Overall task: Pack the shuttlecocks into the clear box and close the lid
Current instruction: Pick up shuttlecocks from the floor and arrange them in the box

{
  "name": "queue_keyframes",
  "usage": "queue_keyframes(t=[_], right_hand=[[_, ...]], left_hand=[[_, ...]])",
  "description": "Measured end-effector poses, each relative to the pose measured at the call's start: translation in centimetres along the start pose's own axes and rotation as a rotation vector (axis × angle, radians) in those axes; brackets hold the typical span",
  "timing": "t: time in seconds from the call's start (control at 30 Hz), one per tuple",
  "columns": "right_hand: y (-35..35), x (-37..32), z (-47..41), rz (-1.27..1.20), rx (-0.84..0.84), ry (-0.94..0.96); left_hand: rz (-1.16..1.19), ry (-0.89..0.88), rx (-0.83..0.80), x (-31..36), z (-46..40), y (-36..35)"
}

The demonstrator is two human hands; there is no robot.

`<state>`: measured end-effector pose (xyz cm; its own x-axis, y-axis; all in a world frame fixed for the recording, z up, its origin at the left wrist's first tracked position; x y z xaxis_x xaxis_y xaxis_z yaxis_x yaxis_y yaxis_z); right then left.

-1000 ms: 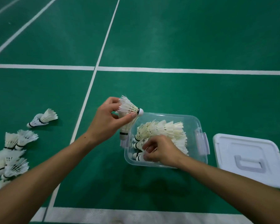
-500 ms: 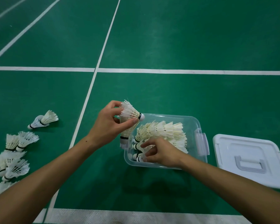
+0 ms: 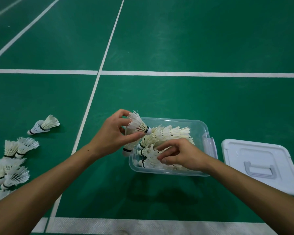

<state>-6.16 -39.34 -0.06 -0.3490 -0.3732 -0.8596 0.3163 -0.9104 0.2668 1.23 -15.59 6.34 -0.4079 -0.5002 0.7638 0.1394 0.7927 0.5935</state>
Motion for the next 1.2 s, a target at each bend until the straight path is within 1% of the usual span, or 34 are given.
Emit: queue_keyframes(t=[0.07,0.13,0.2,0.23,0.3,0.37,0.43,0.5,0.57,0.73,0.9,1.03,1.13,1.2], right_hand=[[1.0,-1.0,0.2,0.015,0.023,0.028],[2.5,-3.3,0.7,0.067,0.102,0.105],[4.0,-6.7,1.5,0.102,0.213,0.242],[4.4,-8.4,1.9,0.109,0.24,0.327],[4.2,-10.9,2.4,0.141,0.198,0.469],[3.5,-11.7,2.4,0.249,0.159,0.553],[3.1,-11.5,2.2,0.342,0.2,0.633],[3.1,-10.9,2.3,0.366,0.249,0.685],[3.5,-9.9,2.5,0.349,0.291,0.656],[4.6,-4.8,3.5,0.345,0.444,0.458],[2.0,-1.5,3.4,0.324,0.505,0.343],[-0.2,-0.6,2.5,0.336,0.456,0.27],[-1.0,0.2,2.0,0.428,0.341,0.154],[-0.9,0.5,1.6,0.433,0.288,0.096]], left_hand=[[0.002,-0.013,-0.027,0.4,0.0,-0.2],[-0.012,-0.053,-0.059,1.2,0.0,-0.5],[-0.055,-0.115,-0.117,2.1,-0.2,-1.1],[-0.075,-0.148,-0.152,2.5,-0.3,-1.4],[-0.102,-0.211,-0.206,3.5,-0.6,-2.2],[-0.105,-0.236,-0.235,4.2,-0.8,-2.7],[-0.087,-0.231,-0.254,4.6,-1.1,-2.8],[-0.079,-0.225,-0.249,4.8,-1.2,-2.8],[-0.065,-0.202,-0.222,4.5,-1.1,-2.5],[-0.014,-0.079,-0.157,2.9,-0.6,-1.4],[-0.008,-0.046,-0.15,2.1,0.3,-1.6],[-0.002,-0.044,-0.141,2.3,0.3,-1.7],[0.002,-0.041,-0.135,2.2,0.2,-1.5],[-0.001,-0.034,-0.14,2.0,0.3,-1.5]])
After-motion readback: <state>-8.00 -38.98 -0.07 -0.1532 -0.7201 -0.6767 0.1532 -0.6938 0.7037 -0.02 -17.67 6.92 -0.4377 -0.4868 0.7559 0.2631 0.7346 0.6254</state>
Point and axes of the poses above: each hand's wrist, its own z-axis away from the middle knuckle, its own y-axis out of the back of the hand, x = y × z, the point moved 5 cm from there along -z, towards the middle knuckle, and after that the axes turned 9 degrees about x, right-handed, at the moved point
